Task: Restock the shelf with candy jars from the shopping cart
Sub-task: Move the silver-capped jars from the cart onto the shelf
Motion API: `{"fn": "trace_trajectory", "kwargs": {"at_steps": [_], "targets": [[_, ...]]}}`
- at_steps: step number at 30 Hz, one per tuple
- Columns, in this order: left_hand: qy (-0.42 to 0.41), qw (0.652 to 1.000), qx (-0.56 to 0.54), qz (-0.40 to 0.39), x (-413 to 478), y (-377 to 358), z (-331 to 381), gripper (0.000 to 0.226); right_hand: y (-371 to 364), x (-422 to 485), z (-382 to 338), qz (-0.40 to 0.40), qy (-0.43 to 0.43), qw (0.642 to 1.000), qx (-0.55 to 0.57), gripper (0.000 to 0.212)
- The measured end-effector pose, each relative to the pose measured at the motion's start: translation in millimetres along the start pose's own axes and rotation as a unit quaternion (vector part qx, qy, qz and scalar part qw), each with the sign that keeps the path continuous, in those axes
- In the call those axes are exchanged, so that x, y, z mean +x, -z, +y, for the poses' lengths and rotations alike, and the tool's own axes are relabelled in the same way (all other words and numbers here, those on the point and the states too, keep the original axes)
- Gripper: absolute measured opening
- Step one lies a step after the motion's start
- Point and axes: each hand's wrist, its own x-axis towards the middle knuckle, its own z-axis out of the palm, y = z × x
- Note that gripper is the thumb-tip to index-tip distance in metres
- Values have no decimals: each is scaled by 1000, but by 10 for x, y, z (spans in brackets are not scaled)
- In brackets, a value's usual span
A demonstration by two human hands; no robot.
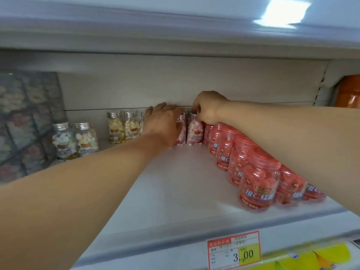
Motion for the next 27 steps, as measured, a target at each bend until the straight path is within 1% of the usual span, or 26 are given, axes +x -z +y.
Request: {"fn": "trace_trajectory", "kwargs": {"at_steps": [5, 11, 14, 16, 18, 20, 23, 27], "targets": [[14, 998, -3, 65, 72, -4, 59, 36, 23, 30, 22, 0, 9, 1000, -3, 26], [42, 995, -19, 93, 80, -9, 91, 31, 67, -3, 72, -24, 8, 1000, 14, 30], [37, 996, 4, 76, 65, 8, 78, 47, 77, -30, 77, -39, 9, 999, 32, 36], [41, 996, 2, 77, 14, 45, 24, 59, 110, -71, 65, -43, 17, 997, 55, 44], [51, 995, -2, 88, -60, 83, -65, 63, 154, -119, 49, -32, 35, 995, 90, 52], [62, 995, 1, 74, -143, 121, -164, 68, 176, -152, 11, -25, 55, 992, 112, 51], [79, 996, 7, 29, -248, 170, -268, 80, 158, -171, -60, -38, 69, 992, 99, 45], [98, 995, -7, 18, -340, 194, -347, 80, 120, -190, -128, -28, 72, 993, 94, 40]]}}
